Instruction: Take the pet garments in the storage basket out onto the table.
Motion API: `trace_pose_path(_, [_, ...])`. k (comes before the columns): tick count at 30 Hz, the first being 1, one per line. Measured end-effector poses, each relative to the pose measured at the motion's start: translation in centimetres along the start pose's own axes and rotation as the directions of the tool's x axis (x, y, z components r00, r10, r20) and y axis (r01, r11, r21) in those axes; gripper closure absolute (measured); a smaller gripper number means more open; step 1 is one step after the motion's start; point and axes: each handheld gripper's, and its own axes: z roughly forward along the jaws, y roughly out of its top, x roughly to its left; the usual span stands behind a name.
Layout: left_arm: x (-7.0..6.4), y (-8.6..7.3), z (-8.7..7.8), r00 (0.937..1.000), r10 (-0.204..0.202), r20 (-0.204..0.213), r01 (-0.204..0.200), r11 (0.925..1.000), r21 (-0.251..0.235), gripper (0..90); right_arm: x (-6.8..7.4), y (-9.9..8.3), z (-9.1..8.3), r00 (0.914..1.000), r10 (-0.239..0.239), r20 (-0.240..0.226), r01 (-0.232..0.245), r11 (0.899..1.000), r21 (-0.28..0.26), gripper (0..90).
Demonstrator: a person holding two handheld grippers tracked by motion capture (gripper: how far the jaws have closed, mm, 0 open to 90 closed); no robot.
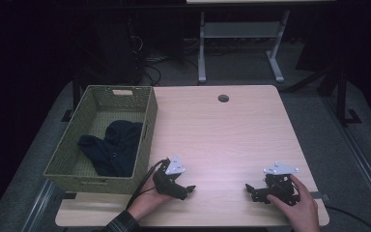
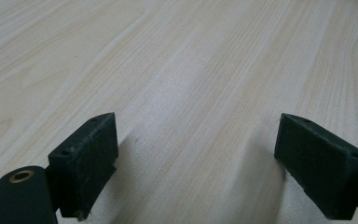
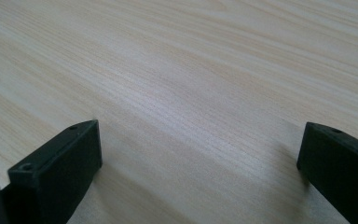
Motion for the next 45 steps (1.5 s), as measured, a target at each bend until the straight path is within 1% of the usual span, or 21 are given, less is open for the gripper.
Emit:
trace_pose_path(12, [0.0,0.0,0.0,1.0,-0.005,-0.004,0.005,1.0,-0.001,12.8,0.0,0.0,0.0,1.0,-0.001,0.0,0.001,1.0,0.0,0.0])
trace_pose_path(17, [0.0,0.2,-0.1,0.9999,-0.009,-0.006,0.009,0.9998,0.02,13.1,0.0,0.0,0.0,1.0,-0.001,0.0,0.001,1.0,0.0,0.0])
trace_pose_path(20, [0.2,0.4,-0.2,0.9997,-0.025,-0.002,0.025,0.9992,0.031,13.1,0.0,0.0,0.0,1.0,0.0,0.0,0.0,1.0,0.0,0.0])
trace_pose_path(21, [0.3,0.4,-0.3,0.9993,-0.036,0.0,0.036,0.9989,0.03,13.4,0.0,0.0,0.0,1.0,0.0,0.0,0.0,1.0,0.0,0.0])
trace_pose_path(23, [0.3,0.4,-0.3,0.9991,-0.042,0.002,0.042,0.9988,0.026,13.4,0.0,0.0,0.0,1.0,-0.001,0.0,0.001,1.0,-0.001,0.0])
trace_pose_path(27, [0.3,0.6,-0.4,0.9994,-0.036,-0.001,0.036,0.9991,0.023,13.4,0.0,0.0,0.0,1.0,-0.001,-0.001,0.001,1.0,0.0,0.0])
trace_pose_path(33, [0.3,0.9,-0.5,0.9993,-0.038,0.002,0.038,0.9991,0.019,13.5,0.0,0.0,0.0,1.0,-0.001,-0.002,0.001,1.0,-0.001,0.0])
trace_pose_path(39, [0.4,1.4,-0.7,0.9994,-0.036,-0.001,0.036,0.9994,0.001,13.5,0.0,0.0,0.0,1.0,-0.002,-0.002,0.002,1.0,-0.001,0.0])
trace_pose_path(45, [0.6,1.6,-1.0,0.9994,-0.036,-0.004,0.036,0.9993,-0.005,13.7,0.0,0.0,0.0,1.0,-0.003,-0.003,0.003,1.0,0.0,0.0])
